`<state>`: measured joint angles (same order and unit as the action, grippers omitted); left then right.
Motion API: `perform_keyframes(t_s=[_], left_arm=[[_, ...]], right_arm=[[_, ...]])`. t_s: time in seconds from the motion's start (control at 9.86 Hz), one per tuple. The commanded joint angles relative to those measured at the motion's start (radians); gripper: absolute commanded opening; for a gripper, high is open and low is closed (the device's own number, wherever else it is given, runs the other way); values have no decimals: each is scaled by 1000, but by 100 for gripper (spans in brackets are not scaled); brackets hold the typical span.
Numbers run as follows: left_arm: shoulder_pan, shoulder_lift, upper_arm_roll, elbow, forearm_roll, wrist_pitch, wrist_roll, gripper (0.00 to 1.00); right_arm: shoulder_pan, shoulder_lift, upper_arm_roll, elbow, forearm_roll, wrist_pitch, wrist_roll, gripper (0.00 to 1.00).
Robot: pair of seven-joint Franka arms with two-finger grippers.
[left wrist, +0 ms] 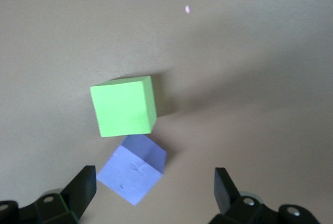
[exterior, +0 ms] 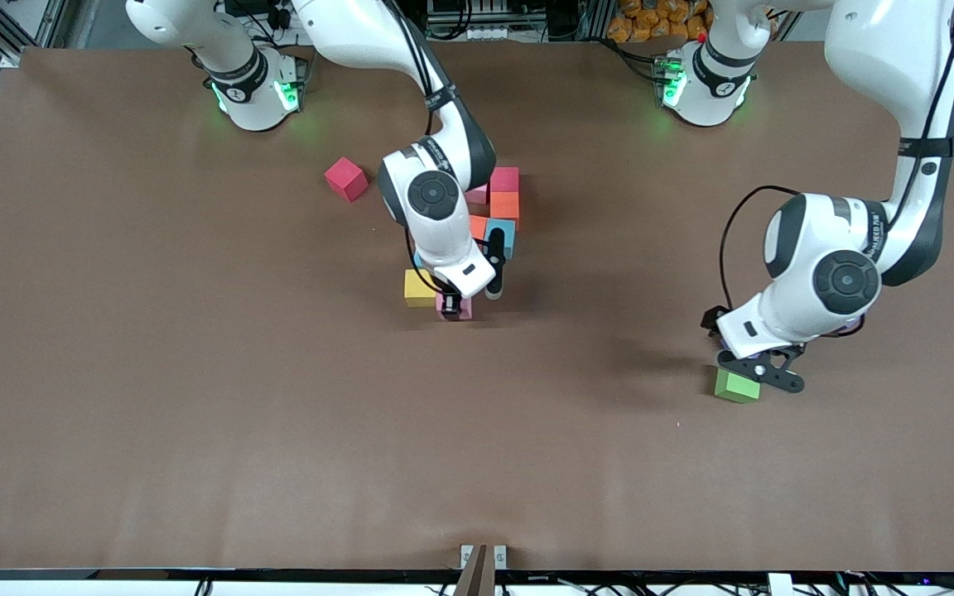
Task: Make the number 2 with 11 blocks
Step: 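Carry the pink cube to the group while the left gripper reaches green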
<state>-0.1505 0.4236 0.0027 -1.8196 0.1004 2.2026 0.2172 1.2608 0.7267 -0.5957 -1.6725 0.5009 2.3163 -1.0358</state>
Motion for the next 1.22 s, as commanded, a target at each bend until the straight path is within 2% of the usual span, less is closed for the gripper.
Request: perform_keyframes(t_s=[0.0,0.3,0.81,1.12], left_arm=[[5,18,-3,-26,6,73,-5,100],[5,67,22,-29,5,175,4,100],[5,95,48,-18,5,201,13,100],[5,118,57,-13,7,227,14,100]], right_arm=[[35,-70,-6,-98,-19,40,0,27],[52,-75,-4,-148,-9,97,20,27],[71,-64,-4,-148,-8,97,160,26],[72,-58,-4,-148,-8,112,166,26]])
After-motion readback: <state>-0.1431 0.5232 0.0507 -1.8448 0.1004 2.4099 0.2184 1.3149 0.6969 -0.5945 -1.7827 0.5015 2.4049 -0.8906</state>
